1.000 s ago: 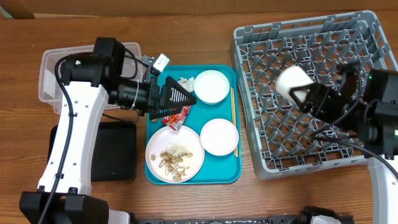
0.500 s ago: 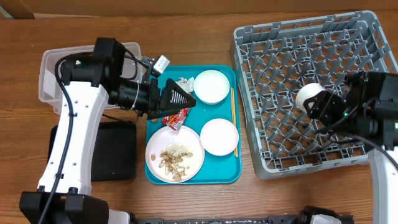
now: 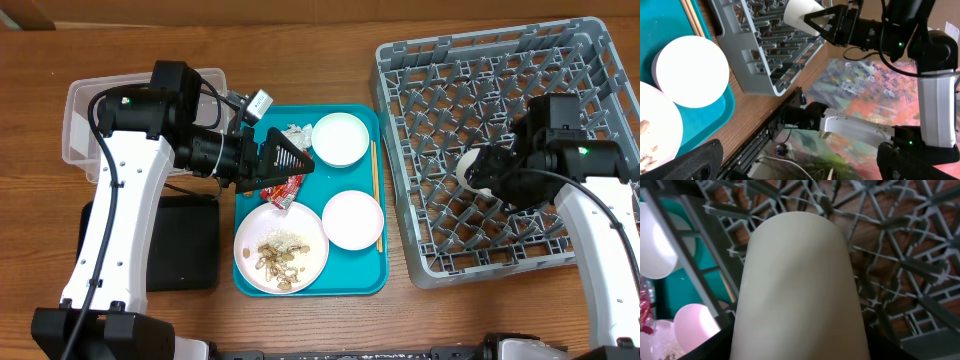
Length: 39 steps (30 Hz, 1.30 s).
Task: Sort waste into correct bins and load items into the dishwasher
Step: 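Place the white cup upside down in the dish rack with right gripper, then move right gripper to the pink bowl and grasp its rim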
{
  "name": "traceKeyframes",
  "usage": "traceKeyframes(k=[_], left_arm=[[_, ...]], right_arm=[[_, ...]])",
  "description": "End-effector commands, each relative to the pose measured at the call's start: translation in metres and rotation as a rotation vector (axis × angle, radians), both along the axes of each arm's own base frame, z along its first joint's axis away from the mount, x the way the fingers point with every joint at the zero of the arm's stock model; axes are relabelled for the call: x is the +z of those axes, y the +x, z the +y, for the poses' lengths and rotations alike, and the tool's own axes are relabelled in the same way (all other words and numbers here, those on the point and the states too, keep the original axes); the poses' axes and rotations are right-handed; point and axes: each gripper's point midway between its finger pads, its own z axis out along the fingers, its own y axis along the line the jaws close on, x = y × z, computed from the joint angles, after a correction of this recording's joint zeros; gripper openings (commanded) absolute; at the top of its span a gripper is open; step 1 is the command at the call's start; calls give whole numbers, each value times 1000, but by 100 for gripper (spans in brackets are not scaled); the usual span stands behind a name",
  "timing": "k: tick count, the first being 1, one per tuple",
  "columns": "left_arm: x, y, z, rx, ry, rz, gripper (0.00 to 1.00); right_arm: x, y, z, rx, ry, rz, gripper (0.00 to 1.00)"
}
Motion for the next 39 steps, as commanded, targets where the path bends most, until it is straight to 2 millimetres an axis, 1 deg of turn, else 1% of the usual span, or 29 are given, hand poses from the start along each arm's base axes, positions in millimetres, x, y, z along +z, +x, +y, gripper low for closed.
traceKeyframes(k=[1,3,5,9,11,13,15,18,20,22,23,25,27,30,31,32,33,34,36,37,39], left_arm=[[3,0,0,-14,-1,-43,100],[4,0,0,-14,-1,-48,100],[4,0,0,-14,-1,-47,100],[3,0,0,-14,-1,-44,100],[3,-1,0,-14,0,-40,100],[3,-1,0,-15,2,-40,100],[3,-1,-1,-18,3,-41,100],[-1,-3,-2,-29,29,-45,100],[-16,-3,2,-42,131,-59,93],[-39,-3,9,-29,310,-36,87],[-49,-2,13,-9,399,-20,85],[-63,1,12,18,541,-25,81],[-75,6,7,54,690,-70,72],[-87,10,-2,130,888,-152,66],[-90,10,-4,167,956,-177,66],[-92,9,-6,199,1004,-191,71],[-94,8,-8,221,1036,-198,73],[-96,7,-12,229,1051,-200,73],[-101,4,-16,221,1062,-190,70],[-103,3,-14,228,1075,-178,69],[-103,5,-1,267,1110,-152,64]], right_arm=[[2,2,-4,-17,-20,5,75],[2,0,2,8,7,10,81],[3,1,5,17,22,7,84],[4,1,6,18,26,4,86],[8,3,9,28,38,-8,86],[19,7,16,57,73,-39,86],[38,12,25,93,119,-94,86],[67,14,33,114,156,-173,87],[87,13,37,128,175,-230,87],[104,10,42,144,198,-281,87],[112,7,44,153,208,-311,88],[122,2,45,158,206,-348,89],[130,-4,45,161,203,-373,90],[135,-8,45,163,201,-390,91],[135,-9,45,163,202,-389,91],[134,-10,45,162,202,-384,91],[133,-12,45,161,203,-376,91],[131,-13,46,160,205,-365,91],[129,-19,50,186,225,-344,91],[128,-22,55,219,238,-337,90],[124,-30,64,266,247,-303,86]])
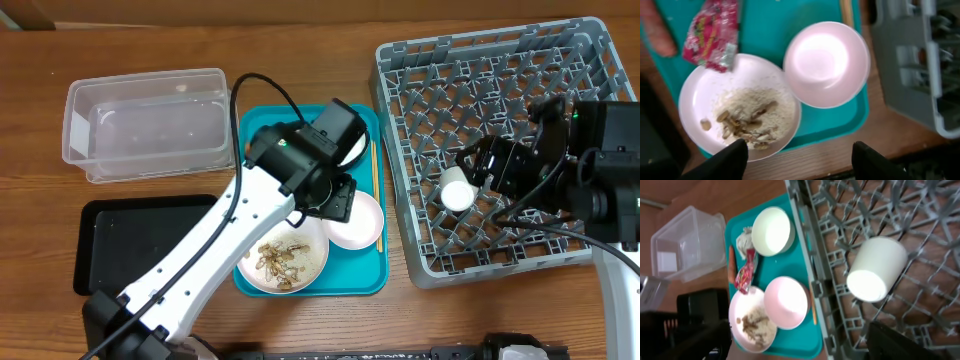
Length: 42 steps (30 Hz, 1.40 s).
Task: Sort waste into correct bins and load items into the dishwasher
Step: 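Move right gripper to the pink bowl and grasp its rim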
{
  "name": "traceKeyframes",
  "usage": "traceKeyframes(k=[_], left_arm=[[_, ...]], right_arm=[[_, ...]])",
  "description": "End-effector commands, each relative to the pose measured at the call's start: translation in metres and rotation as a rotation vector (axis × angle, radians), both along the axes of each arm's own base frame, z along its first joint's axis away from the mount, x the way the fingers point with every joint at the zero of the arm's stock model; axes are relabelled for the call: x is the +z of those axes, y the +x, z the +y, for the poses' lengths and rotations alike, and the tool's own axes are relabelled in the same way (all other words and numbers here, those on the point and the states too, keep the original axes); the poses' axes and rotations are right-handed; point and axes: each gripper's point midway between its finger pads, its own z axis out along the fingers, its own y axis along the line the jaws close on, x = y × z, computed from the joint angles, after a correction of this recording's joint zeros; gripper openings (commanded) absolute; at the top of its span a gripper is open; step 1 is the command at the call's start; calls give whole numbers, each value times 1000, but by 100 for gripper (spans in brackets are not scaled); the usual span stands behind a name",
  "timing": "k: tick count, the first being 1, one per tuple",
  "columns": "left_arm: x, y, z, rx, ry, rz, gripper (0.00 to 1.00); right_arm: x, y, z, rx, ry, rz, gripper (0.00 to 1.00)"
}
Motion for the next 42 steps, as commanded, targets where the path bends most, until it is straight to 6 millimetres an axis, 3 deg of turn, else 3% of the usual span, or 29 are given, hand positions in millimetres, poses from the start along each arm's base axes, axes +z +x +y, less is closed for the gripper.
traceKeyframes(k=[1,4,7,10,13,18,22,33,37,42], left_arm=[[-4,17,37,176,122,-43,62],[7,19,64,254,120,-26,55],[31,18,99,356,106,-41,56],[61,13,135,462,77,-89,72],[90,1,173,576,46,-155,97],[114,-30,215,733,28,-223,100],[121,-44,226,775,28,-243,100],[117,-39,226,777,35,-228,100],[115,-37,225,776,39,-218,100],[112,-34,225,775,45,-206,100]], right_arm=[[5,-8,20,118,8,-13,85],[-4,-20,43,220,-7,27,80],[-19,-26,65,296,-77,58,80],[-41,-25,79,303,-226,89,79],[-64,-21,88,286,-363,125,77],[-105,-16,124,382,-403,186,77],[-144,-6,135,404,-449,263,67],[-215,9,141,505,-554,364,67],[-221,19,136,484,-592,343,66],[-223,21,147,496,-536,328,57]])
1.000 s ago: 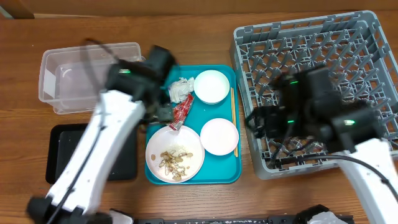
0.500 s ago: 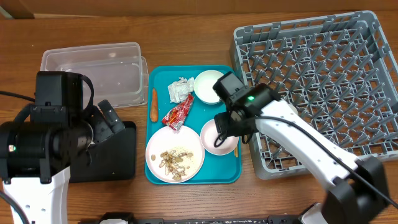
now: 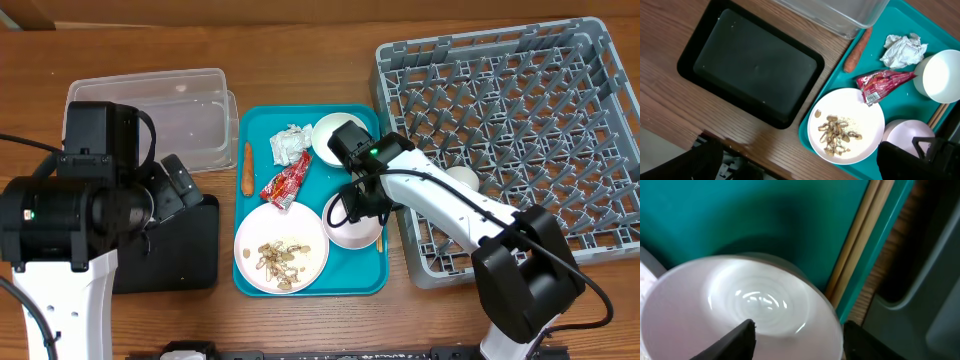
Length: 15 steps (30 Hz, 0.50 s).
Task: Sort waste into correct bins and load items into the dishwasher
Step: 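Move right gripper to the pink bowl and grasp its rim, then carry the pink bowl into the dish rack with right gripper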
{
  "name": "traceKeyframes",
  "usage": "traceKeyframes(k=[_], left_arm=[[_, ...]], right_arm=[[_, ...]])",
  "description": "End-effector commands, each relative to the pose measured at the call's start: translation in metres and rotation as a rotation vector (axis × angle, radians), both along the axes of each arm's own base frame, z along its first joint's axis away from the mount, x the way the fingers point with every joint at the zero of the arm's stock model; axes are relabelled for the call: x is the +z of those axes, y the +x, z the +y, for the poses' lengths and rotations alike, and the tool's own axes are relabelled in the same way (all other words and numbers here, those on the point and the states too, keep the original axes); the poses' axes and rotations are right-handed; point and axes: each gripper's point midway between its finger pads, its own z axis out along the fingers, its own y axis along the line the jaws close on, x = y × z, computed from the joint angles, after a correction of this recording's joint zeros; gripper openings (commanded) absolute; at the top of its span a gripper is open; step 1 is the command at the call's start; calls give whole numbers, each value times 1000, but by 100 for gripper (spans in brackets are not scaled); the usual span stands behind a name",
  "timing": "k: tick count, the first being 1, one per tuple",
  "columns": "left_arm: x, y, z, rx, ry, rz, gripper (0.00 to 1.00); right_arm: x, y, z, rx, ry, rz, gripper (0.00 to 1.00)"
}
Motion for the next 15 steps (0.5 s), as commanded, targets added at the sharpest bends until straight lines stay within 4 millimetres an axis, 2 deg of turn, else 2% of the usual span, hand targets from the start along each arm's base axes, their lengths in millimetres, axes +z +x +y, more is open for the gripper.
traceKeyframes(k=[1,5,7,15], left_arm=[[1,3,3,14,9,-3,100],[1,4,3,14,9,0,100],[0,4,3,14,9,2,100],[0,4,3,14,9,3,100]], right_arm=[[-2,1,1,10,17,-4,58],[-12,6,-3,17,10,-31,57],[-18,6,-6,10,10,-32,54],[-19,-1,-7,9,16,-2,29]])
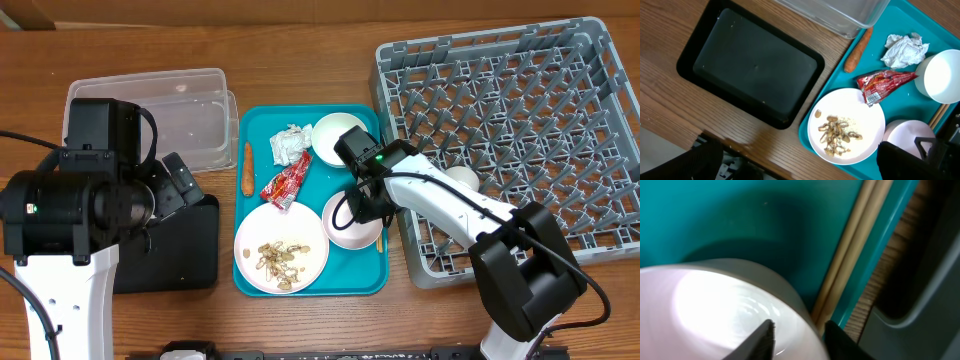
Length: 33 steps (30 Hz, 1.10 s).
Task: Sort waste into correct bins and load items into the dishwasher
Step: 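Carry the pink bowl into the dish rack with right gripper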
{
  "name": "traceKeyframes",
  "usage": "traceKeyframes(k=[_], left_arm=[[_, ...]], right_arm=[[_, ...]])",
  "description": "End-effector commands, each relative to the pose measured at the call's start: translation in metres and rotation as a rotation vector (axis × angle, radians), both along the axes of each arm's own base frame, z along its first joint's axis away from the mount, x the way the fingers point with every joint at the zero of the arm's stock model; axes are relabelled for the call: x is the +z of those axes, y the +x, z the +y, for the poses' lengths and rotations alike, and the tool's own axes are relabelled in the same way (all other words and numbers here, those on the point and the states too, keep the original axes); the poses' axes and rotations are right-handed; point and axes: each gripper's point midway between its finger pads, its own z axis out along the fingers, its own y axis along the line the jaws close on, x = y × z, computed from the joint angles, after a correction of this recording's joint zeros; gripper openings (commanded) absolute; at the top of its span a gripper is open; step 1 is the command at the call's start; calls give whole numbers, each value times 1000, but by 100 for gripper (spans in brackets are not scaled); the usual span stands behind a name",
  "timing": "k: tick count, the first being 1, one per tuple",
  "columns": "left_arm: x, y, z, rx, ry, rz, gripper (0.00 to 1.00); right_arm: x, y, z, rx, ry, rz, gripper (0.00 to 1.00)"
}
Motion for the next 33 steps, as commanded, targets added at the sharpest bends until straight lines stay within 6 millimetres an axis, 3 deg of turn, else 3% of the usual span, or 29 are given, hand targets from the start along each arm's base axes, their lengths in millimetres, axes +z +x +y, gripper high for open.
traceKeyframes(k=[1,9,21,27,33], left_arm=[[2,2,3,14,8,-5,100],[2,2,3,14,8,-5,100],[2,2,3,14,8,-5,100],[2,2,3,14,8,-5,100],[2,2,3,14,8,-5,100]], right_arm=[[1,-1,2,-4,16,6,27],[22,5,4,-7,6,4,4],[78,25,11,-32,13,-49,4],[130,59,-19,-189,-109,-239,4],[197,97,-87,-415,-413,-606,4]])
